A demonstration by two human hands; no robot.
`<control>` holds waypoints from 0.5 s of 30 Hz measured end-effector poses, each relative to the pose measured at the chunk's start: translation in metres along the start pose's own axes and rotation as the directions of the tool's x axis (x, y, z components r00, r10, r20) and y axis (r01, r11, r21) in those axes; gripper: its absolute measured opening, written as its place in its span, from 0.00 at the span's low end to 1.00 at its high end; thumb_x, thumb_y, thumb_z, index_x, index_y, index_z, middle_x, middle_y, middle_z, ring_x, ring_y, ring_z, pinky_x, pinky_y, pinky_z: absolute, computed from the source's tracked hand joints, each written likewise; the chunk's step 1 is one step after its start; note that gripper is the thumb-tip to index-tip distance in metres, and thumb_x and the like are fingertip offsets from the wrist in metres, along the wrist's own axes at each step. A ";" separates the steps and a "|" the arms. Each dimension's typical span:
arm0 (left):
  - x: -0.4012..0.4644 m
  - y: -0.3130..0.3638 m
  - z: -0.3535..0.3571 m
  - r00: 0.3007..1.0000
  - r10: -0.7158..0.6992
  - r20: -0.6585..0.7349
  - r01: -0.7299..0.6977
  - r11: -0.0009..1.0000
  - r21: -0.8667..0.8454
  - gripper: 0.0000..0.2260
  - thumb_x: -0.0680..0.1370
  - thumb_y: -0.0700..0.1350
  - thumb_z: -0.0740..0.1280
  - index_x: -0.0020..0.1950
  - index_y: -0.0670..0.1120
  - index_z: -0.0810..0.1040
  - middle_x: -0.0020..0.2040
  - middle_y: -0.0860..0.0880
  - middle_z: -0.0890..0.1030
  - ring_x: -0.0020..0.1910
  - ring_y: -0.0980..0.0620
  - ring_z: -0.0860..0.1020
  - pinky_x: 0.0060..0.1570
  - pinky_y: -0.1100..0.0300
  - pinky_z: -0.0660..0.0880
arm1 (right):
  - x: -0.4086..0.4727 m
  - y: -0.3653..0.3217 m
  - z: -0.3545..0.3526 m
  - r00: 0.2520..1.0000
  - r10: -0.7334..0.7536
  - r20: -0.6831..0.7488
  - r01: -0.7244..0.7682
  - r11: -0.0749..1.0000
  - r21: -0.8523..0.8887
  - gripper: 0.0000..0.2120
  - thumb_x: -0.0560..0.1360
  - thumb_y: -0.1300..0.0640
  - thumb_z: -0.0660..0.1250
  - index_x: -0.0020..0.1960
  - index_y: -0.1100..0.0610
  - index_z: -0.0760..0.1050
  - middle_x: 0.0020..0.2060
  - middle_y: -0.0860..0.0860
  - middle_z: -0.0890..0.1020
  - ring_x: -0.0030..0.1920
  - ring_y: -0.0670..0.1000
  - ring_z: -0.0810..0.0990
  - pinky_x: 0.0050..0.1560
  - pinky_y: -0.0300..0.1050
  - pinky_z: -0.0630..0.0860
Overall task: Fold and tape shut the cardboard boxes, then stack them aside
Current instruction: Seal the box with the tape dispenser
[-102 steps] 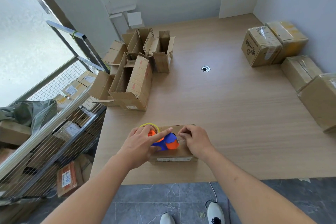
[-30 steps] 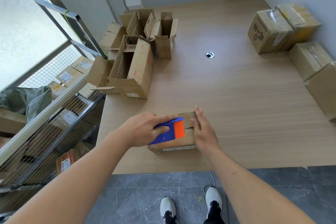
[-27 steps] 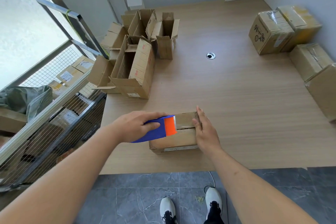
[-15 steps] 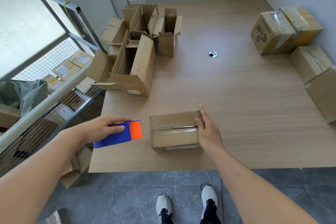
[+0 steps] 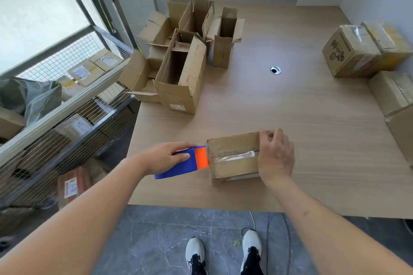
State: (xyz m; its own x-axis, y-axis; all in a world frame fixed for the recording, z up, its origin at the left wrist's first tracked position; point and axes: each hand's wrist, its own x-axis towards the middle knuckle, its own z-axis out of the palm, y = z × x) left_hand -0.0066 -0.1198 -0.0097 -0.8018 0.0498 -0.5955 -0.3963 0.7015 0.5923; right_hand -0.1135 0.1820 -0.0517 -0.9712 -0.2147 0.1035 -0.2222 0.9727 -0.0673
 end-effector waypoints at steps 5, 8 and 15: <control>0.006 0.006 0.032 0.998 0.059 0.004 -0.057 0.987 -0.153 0.18 0.84 0.55 0.60 0.67 0.77 0.68 0.64 0.63 0.78 0.60 0.54 0.77 0.65 0.49 0.73 | -0.030 -0.053 -0.001 0.950 -0.109 0.293 0.047 0.977 0.210 0.32 0.82 0.32 0.49 0.83 0.40 0.47 0.81 0.59 0.46 0.82 0.61 0.44 0.80 0.57 0.46; 0.007 -0.004 0.044 0.997 0.078 0.001 -0.075 0.959 -0.272 0.18 0.82 0.55 0.60 0.67 0.77 0.69 0.63 0.63 0.80 0.60 0.54 0.78 0.66 0.48 0.73 | -0.040 -0.057 0.007 0.928 -0.134 0.347 0.084 0.985 0.154 0.36 0.78 0.25 0.40 0.80 0.37 0.32 0.80 0.56 0.31 0.80 0.58 0.29 0.79 0.60 0.33; 0.005 -0.035 0.046 0.990 0.136 0.027 -0.116 0.916 -0.384 0.19 0.86 0.49 0.59 0.72 0.70 0.70 0.63 0.60 0.81 0.60 0.52 0.79 0.64 0.52 0.73 | -0.039 -0.057 0.016 0.928 -0.143 0.344 0.109 0.987 0.115 0.36 0.75 0.26 0.34 0.79 0.36 0.30 0.80 0.56 0.29 0.79 0.59 0.28 0.79 0.62 0.35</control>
State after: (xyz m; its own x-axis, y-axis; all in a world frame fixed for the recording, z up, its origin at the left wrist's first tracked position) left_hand 0.0238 -0.1115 -0.0583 -0.8359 0.1646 -0.5237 -0.4421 0.3637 0.8199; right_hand -0.0647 0.1336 -0.0680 -0.8992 -0.3687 -0.2358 -0.3355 0.9267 -0.1695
